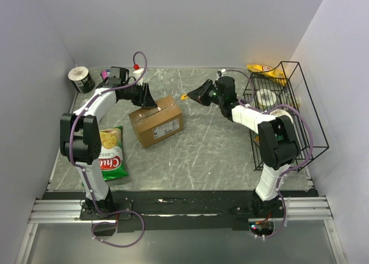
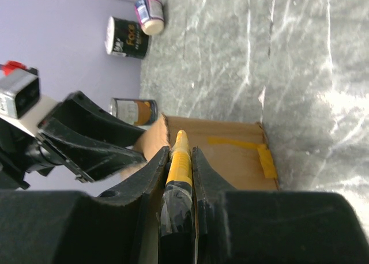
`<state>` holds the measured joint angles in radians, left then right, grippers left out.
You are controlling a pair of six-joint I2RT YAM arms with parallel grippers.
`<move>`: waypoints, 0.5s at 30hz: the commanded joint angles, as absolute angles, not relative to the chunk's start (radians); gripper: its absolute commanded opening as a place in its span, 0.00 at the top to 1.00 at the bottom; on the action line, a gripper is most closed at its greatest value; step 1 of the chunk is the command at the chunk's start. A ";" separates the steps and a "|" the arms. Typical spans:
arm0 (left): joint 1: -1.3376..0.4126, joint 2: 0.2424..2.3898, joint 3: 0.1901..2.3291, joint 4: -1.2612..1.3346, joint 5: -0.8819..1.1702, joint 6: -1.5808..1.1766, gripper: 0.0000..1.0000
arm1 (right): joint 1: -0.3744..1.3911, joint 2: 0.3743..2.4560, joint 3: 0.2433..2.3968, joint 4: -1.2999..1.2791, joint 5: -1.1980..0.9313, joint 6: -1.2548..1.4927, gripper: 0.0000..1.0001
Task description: Unpack the express box
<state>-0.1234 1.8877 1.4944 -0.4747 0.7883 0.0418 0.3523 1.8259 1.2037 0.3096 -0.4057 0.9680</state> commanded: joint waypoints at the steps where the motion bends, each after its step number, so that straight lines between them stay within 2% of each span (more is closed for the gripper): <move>1: -0.126 1.896 1.497 -0.474 0.742 0.066 0.99 | 0.364 1.758 1.184 0.337 -0.416 0.960 1.00; 15: -0.126 1.898 1.496 -0.477 0.744 0.069 0.99 | 0.360 1.755 1.189 0.393 -0.413 1.000 1.00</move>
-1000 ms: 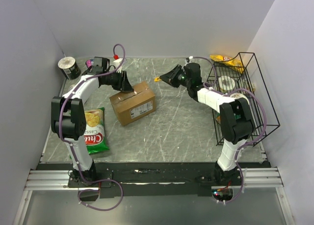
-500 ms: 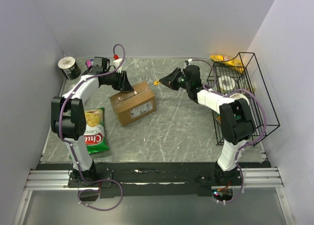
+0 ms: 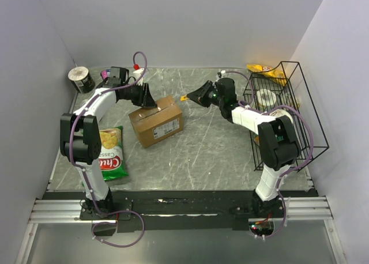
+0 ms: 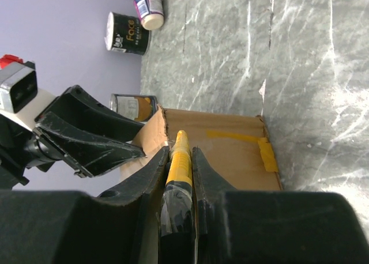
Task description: Unpack the express box
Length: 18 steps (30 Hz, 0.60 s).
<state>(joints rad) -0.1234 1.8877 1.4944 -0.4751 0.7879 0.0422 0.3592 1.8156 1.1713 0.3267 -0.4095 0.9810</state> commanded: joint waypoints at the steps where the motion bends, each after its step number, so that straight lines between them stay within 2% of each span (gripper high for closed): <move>1: -0.126 1.898 1.496 -0.479 0.744 0.071 0.99 | 0.362 1.755 1.190 0.396 -0.416 1.002 1.00; 18: -0.126 1.907 1.502 -0.479 0.742 0.072 0.99 | 0.362 1.752 1.187 0.399 -0.425 1.012 1.00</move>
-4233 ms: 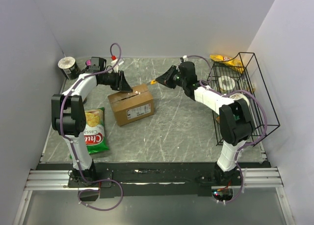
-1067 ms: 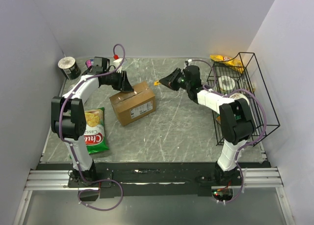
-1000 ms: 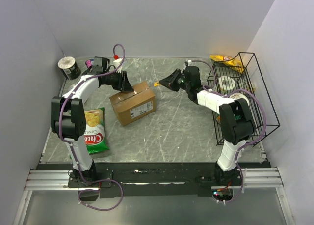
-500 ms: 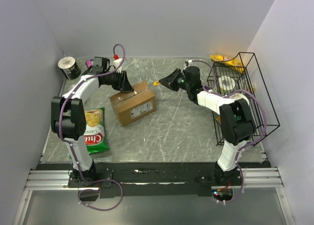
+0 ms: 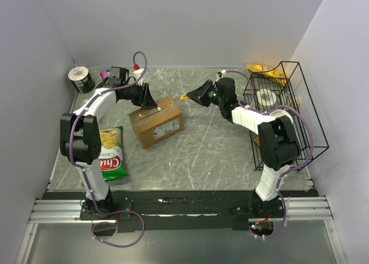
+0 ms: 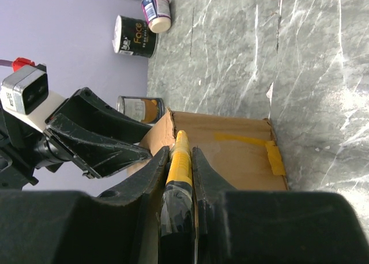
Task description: Unpack the express box
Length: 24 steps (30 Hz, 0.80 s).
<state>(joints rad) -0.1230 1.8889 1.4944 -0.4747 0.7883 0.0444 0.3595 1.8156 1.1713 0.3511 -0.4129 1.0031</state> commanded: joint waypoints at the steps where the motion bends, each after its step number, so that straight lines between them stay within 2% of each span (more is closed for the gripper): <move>1: -0.126 1.910 1.502 -0.479 0.741 0.071 0.99 | 0.362 1.752 1.189 0.400 -0.426 1.011 1.00; 24: -0.114 1.954 1.535 -0.449 0.678 0.015 0.99 | 0.380 1.664 1.091 0.325 -0.454 0.999 1.00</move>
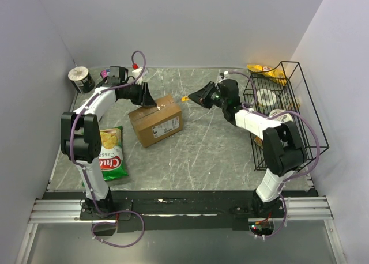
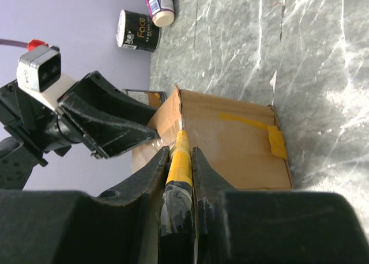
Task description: Unpack the express box
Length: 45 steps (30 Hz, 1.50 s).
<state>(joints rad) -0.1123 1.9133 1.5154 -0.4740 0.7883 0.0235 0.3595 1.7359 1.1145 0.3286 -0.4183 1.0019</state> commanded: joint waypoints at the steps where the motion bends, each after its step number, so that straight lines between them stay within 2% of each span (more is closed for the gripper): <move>1: -0.114 1.959 1.537 -0.451 0.673 0.017 0.99 | 0.380 1.661 1.089 0.321 -0.453 0.996 1.00; 17: -0.118 1.953 1.537 -0.465 0.703 0.064 0.99 | 0.310 1.532 1.061 0.205 -0.491 0.839 1.00; 24: -0.156 1.933 1.539 -0.512 0.778 0.150 0.99 | 0.290 1.614 1.137 0.290 -0.468 0.812 1.00; 33: -0.184 1.910 1.514 -0.529 0.769 0.160 0.99 | 0.299 1.779 1.302 0.331 -0.485 0.830 1.00; 45: -0.181 1.924 1.526 -0.529 0.752 0.155 0.99 | 0.314 1.772 1.253 0.328 -0.472 0.833 1.00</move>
<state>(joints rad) -0.1726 1.9221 1.5360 -0.4789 0.7971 0.1230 0.3061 1.8050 1.2629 0.2832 -0.4797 0.8402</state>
